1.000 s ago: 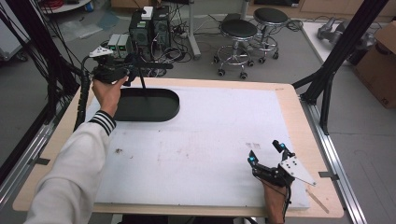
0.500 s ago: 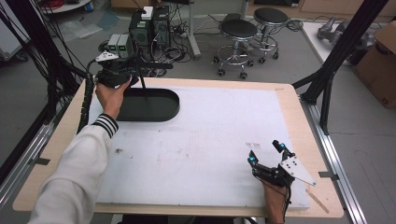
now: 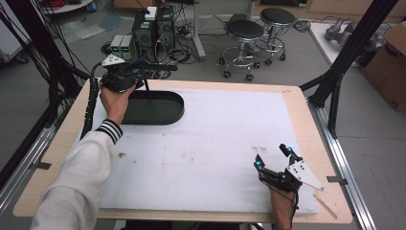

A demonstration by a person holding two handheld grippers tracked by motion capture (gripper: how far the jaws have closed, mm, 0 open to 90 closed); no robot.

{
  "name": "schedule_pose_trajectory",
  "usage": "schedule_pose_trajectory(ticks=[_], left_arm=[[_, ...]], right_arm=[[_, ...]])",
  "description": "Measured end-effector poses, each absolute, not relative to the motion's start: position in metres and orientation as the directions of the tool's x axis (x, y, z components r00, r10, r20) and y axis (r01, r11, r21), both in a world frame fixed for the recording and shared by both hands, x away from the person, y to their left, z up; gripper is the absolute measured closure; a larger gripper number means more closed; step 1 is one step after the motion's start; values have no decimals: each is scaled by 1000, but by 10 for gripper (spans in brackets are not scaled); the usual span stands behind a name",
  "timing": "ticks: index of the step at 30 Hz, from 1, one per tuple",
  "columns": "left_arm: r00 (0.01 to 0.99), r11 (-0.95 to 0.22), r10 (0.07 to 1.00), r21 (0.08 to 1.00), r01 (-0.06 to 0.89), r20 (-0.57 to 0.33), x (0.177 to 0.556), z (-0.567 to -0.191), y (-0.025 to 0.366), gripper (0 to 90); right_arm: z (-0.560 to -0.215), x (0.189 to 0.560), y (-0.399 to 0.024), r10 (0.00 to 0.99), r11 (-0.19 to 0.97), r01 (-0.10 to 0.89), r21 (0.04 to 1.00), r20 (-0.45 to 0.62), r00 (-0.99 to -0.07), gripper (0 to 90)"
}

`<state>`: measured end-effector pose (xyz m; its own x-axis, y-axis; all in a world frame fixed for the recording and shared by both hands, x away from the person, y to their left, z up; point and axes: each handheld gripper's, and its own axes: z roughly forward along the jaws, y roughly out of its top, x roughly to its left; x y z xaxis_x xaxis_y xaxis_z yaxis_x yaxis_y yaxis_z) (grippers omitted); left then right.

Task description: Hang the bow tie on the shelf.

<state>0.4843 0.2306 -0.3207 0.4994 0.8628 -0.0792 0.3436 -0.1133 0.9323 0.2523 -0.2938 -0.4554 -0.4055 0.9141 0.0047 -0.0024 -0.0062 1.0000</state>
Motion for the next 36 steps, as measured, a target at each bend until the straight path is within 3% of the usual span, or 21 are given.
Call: schedule_pose_trajectory(ticks=[14, 20, 36], left_arm=[[494, -166, 868, 914, 370, -43, 484, -334, 226, 881], [470, -125, 880, 917, 380, -75, 482, -344, 235, 871], [471, -98, 880, 943, 319, -68, 454, -347, 255, 439]], right_arm=[[-455, 252, -294, 914, -5, -4, 1000, 3, -405, 51], [-455, 252, -294, 914, -5, -3, 1000, 4, -405, 51], [-456, 252, -294, 914, -8, -8, 1000, 4, -405, 51]])
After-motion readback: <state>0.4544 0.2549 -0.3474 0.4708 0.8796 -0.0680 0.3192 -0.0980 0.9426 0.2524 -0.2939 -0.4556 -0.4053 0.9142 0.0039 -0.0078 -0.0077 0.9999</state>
